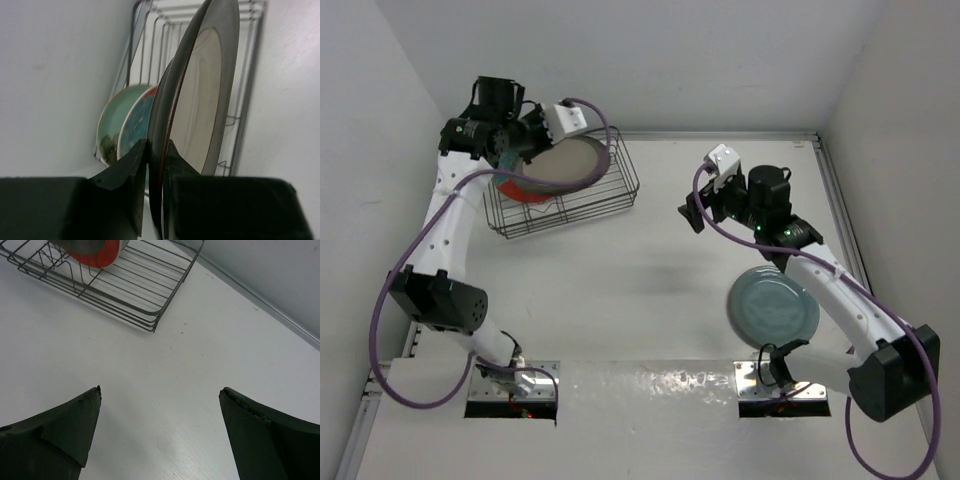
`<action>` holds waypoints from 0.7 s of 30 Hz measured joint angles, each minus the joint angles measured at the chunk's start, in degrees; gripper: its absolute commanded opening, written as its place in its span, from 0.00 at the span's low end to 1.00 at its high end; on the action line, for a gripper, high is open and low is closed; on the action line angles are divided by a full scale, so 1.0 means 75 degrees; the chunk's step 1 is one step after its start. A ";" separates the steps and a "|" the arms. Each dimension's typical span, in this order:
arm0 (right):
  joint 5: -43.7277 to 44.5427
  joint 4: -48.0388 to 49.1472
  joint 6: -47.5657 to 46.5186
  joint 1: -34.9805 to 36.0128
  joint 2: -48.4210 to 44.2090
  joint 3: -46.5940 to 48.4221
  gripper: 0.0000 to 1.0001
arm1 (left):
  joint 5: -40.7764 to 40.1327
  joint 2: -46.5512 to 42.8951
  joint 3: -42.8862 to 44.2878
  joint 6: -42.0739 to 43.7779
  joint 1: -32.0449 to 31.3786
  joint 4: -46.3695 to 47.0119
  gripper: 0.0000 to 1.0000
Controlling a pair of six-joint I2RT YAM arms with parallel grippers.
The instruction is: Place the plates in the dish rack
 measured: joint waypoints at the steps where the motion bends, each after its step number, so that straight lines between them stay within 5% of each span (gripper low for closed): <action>1: -0.0058 0.0012 -0.0026 -0.0006 0.0184 0.0090 0.99 | 0.0102 0.0192 0.0125 0.0038 0.0326 -0.0044 0.00; 8: -0.0393 -0.0052 -0.0195 0.0003 0.1256 0.0487 0.99 | 0.0309 0.1317 0.0685 0.0935 0.1851 0.0140 0.00; 21: -0.0927 -0.0201 -0.0221 0.0003 0.2699 0.1953 0.99 | 0.1058 0.2206 0.0988 0.1880 0.2130 0.0364 0.00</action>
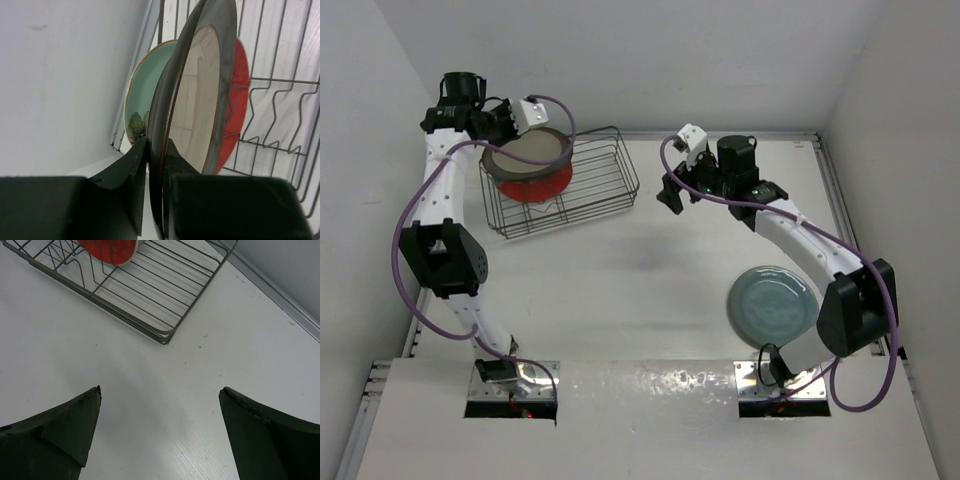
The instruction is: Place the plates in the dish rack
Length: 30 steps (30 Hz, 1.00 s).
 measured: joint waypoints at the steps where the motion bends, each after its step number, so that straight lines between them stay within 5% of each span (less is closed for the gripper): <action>1: -0.0026 -0.0015 0.0000 0.0000 0.0079 0.0076 0.99 | 0.0038 0.0032 0.0000 0.0029 0.0023 0.0067 0.00; 14: -0.0187 -0.0323 -0.0044 0.0000 0.0306 0.0245 0.99 | 0.0385 0.0134 -0.0079 -0.0015 0.0108 0.0181 0.00; 28: -0.0265 -0.0379 -0.0023 0.0000 0.0306 0.0245 0.99 | 0.0207 0.0160 -0.1396 -0.0420 0.0108 0.0758 0.00; 29: -0.0259 -0.0391 -0.0017 0.0000 0.0303 0.0245 0.99 | 0.0221 0.0175 -0.1396 -0.0510 0.0108 0.0822 0.03; 30: -0.0251 -0.0408 0.0009 0.0000 0.0306 0.0245 0.99 | 0.0248 0.0189 -0.1396 -0.0586 0.0108 0.0851 0.19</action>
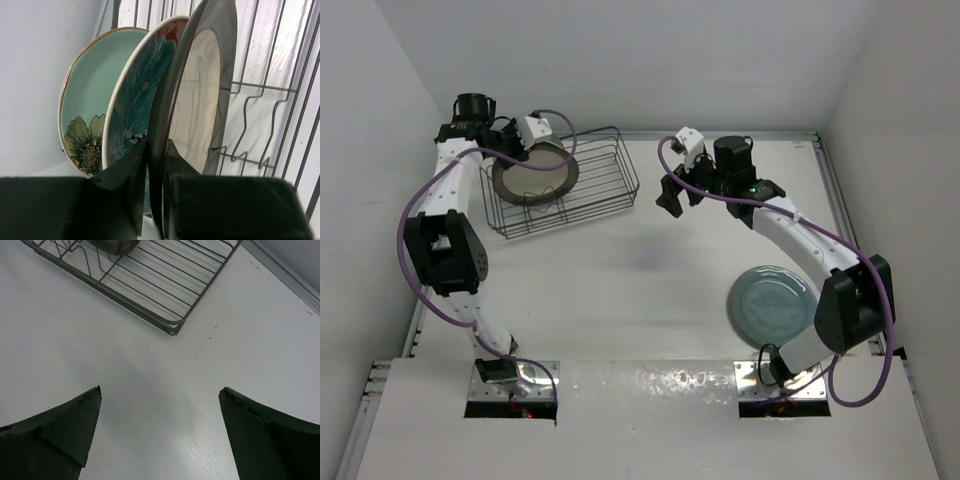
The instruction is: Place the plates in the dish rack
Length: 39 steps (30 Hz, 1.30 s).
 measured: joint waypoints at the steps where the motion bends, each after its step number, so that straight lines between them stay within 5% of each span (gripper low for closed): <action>1: 0.0044 -0.0020 0.0029 0.0000 0.0000 0.0000 0.99 | 0.0009 0.0020 0.0000 -0.0061 0.0000 0.0032 0.30; 3: 0.0315 -0.0189 0.0090 0.0000 0.0000 0.0009 0.99 | 0.0067 0.0064 0.0000 -0.0154 0.0000 0.0271 0.51; 13: 0.2194 -0.1142 0.1151 -0.0143 0.0268 0.0175 0.99 | 0.0216 0.0064 0.0009 -0.0463 -0.0003 0.0507 0.67; 17: 0.2815 -0.1335 0.2177 -0.0790 0.0216 -0.0087 0.99 | 0.0481 0.0038 0.0061 -0.0807 -0.0041 0.0530 0.99; 25: 0.4109 -0.2393 0.4167 -0.4546 -0.1358 -0.2463 0.99 | 0.0420 -0.0720 0.0431 -0.2072 -0.0580 0.2060 0.99; 31: 0.4348 -0.2597 0.4771 -0.6181 -0.2704 -0.4436 0.99 | 0.1131 -0.1291 0.0571 -0.3144 -0.1431 0.2028 0.99; 35: 0.4377 -0.2474 0.4558 -0.7376 -0.2591 -0.4948 0.99 | 0.1865 -0.1314 0.0329 -0.3424 -0.1690 0.1667 0.99; 39: 0.3520 -0.1982 0.4275 -0.7545 -0.2200 -0.5155 0.91 | 0.1953 -0.1268 -0.0076 -0.3550 -0.1708 0.1393 0.99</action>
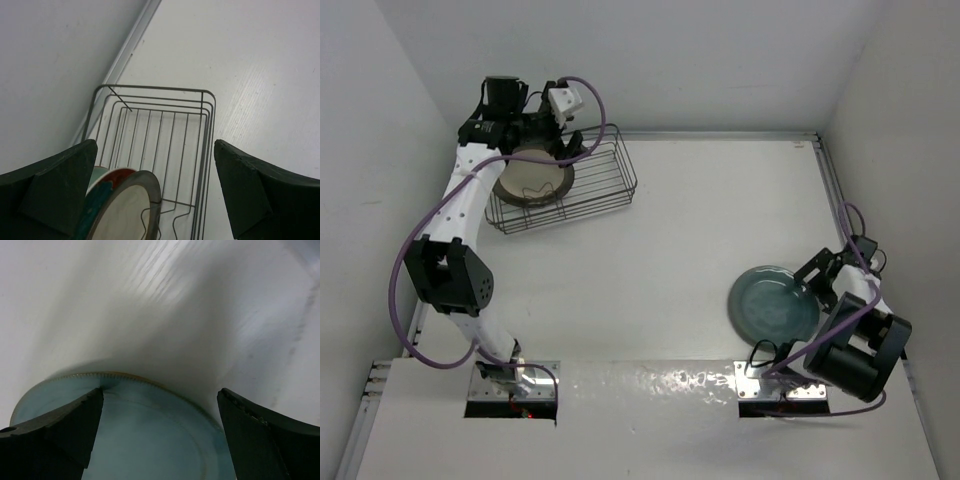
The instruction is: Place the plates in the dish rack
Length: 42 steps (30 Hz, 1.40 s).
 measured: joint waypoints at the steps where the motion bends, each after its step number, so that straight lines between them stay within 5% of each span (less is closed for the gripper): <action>1: -0.0227 0.0140 -0.0026 0.0000 0.0128 -0.0082 0.87 | -0.0020 0.0009 -0.0073 -0.0015 -0.0009 -0.0023 0.99; 3: -0.0697 0.0364 -0.0210 -0.0009 0.0262 -0.0245 0.75 | -0.0102 0.0012 -0.0175 -0.0015 -0.0020 -0.0073 0.98; 9: -0.1443 0.1212 -0.0615 -0.0073 0.0090 -0.0673 0.60 | -0.0519 0.0012 -0.0224 -0.0006 -0.0149 -0.0114 0.97; 14: -0.2710 0.2387 -0.0833 0.0093 0.0332 -0.0988 0.58 | -0.0664 0.0012 -0.0233 -0.0006 -0.0178 -0.0157 0.97; 23: -0.4590 0.3558 -0.1195 0.1886 0.1469 -0.0781 0.49 | -0.0714 0.0009 -0.0259 0.0079 -0.0256 -0.0160 0.97; 32: -0.5563 0.2203 -0.1550 0.1923 0.2136 -0.0090 0.52 | -0.0711 -0.0015 -0.0382 0.0344 -0.0361 -0.0388 0.97; 40: -0.4756 0.0405 -0.1711 0.2055 0.1801 0.0233 0.59 | -0.0664 -0.0023 -0.0388 0.0487 -0.0455 -0.0388 0.97; 42: -0.4339 0.0163 -0.1705 0.2285 0.1603 0.0248 0.55 | -0.0653 -0.0026 -0.0391 0.0574 -0.0466 -0.0402 0.97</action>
